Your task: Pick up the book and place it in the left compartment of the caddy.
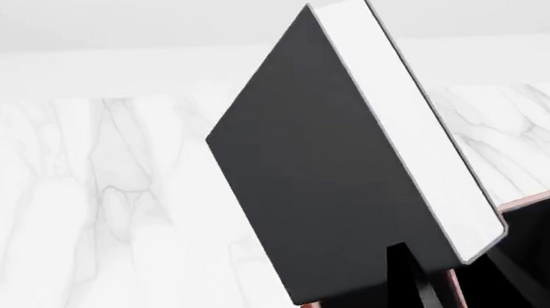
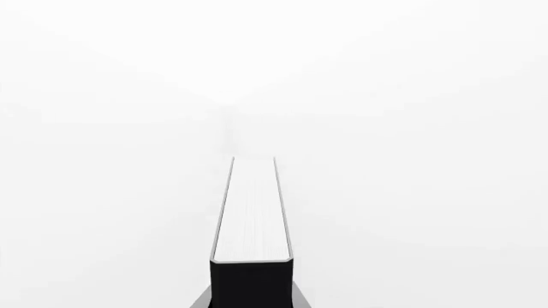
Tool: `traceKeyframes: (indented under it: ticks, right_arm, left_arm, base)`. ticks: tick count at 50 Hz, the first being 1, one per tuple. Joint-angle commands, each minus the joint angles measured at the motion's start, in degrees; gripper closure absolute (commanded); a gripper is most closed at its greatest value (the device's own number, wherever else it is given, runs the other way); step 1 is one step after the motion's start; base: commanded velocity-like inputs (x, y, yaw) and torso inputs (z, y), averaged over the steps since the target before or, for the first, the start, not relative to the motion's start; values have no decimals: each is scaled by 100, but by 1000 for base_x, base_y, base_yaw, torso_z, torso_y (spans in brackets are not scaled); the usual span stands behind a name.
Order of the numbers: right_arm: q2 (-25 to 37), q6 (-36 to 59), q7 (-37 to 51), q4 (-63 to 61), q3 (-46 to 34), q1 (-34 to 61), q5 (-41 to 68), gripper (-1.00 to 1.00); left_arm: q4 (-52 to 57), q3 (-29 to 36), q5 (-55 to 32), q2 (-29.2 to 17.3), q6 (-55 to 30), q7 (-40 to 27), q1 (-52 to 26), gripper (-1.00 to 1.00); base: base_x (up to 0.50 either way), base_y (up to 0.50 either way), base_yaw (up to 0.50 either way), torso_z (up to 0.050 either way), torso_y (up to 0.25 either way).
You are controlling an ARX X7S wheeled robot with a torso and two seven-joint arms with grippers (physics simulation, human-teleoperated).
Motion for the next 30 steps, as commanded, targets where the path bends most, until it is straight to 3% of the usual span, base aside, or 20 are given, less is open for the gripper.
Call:
traceKeyframes:
  ticks: [1,7,15,30]
  right_arm:
    - [123,-388,312,335,918,-783,-405,100]
    - [-63,-386,74,501,2607,-2639,-364,100]
    - [-163,126,835,652,2865,-3005,-1065,100]
    - [242,89,1741,484,3090,-3454,-1686,100]
  left_arm:
    - [0,1,-2,0,-21,10,-13,-100]
    - [0,-13,-17,0,-5,5,-1,-100]
    - [0,0,-5,0,-12,11,-10,-100]
    - [0,-141,-137,0,127,-47,121,-100]
  base:
    - [0,0,0,0,0]
    - [0,0,0,0,2]
    - [0,0,0,0,1]
    - [0,0,0,1,1]
